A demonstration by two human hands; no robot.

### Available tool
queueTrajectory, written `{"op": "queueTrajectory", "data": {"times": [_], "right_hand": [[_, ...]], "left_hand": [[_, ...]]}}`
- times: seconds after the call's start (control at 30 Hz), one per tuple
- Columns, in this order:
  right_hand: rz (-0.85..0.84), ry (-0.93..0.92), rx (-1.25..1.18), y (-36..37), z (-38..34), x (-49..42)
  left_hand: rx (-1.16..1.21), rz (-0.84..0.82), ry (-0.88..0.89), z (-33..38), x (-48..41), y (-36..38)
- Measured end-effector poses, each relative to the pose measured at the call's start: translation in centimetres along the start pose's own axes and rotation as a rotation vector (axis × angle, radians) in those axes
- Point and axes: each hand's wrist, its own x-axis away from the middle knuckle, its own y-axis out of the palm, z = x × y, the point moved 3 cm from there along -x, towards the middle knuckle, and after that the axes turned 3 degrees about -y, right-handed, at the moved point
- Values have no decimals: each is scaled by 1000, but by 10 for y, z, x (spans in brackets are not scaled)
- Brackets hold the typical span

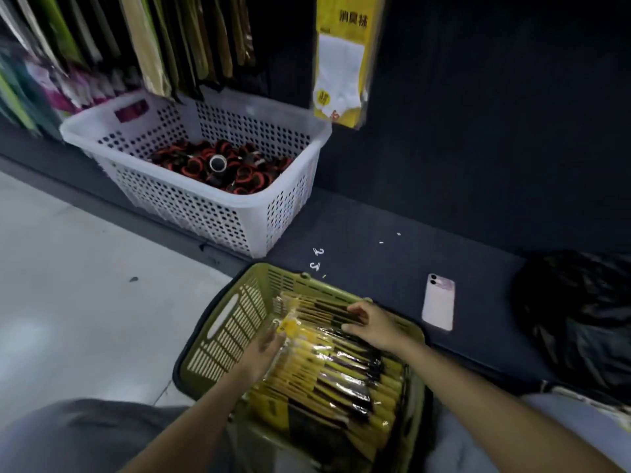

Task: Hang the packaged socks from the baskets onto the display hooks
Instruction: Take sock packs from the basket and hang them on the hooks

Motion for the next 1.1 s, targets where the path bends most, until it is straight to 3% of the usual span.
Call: {"op": "queueTrajectory", "data": {"times": [0.17, 0.37, 0.5, 0.63, 0.8, 0.97, 1.1], "right_hand": [[-101, 96, 134, 9, 30, -6], [-268, 137, 353, 23, 46, -13], [-207, 100, 390, 18, 49, -13], [-208, 14, 234, 0, 29, -13], [-96, -144, 15, -44, -26, 3], [23, -206, -347, -78, -81, 27], [53, -213, -545, -88, -103, 39]], "left_hand": [[-92, -57, -76, -1, -4, 11], [-17, -82, -149, -5, -12, 27], [40, -70, -171, -6, -20, 30], [151, -87, -120, 4, -21, 31], [291, 87, 21, 54, -17, 27], [578, -164, 120, 125, -2, 18], [546, -246, 336, 178, 24, -1]]}}
